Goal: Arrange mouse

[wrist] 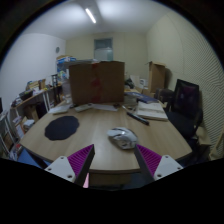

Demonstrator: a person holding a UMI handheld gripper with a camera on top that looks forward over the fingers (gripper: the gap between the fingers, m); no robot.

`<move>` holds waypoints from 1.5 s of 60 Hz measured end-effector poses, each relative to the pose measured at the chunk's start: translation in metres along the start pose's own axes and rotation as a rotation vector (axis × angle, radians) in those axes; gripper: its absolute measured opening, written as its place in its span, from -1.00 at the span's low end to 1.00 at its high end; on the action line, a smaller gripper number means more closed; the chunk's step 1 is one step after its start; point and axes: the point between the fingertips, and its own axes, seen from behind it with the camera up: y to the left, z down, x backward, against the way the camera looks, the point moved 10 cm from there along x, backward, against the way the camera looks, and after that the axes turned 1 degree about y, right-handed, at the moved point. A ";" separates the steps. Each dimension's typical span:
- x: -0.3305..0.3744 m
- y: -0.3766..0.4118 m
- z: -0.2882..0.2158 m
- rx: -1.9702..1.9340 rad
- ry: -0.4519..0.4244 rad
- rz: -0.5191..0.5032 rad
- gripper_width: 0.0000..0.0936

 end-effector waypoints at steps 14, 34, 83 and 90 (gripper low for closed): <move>-0.053 -0.045 0.008 0.037 0.055 0.037 0.78; -0.122 -0.058 -0.006 0.010 0.086 0.011 0.82; -0.076 0.071 -0.154 -0.092 -0.236 0.041 -0.17; -0.104 0.159 -0.164 -0.023 -0.212 -0.043 -0.17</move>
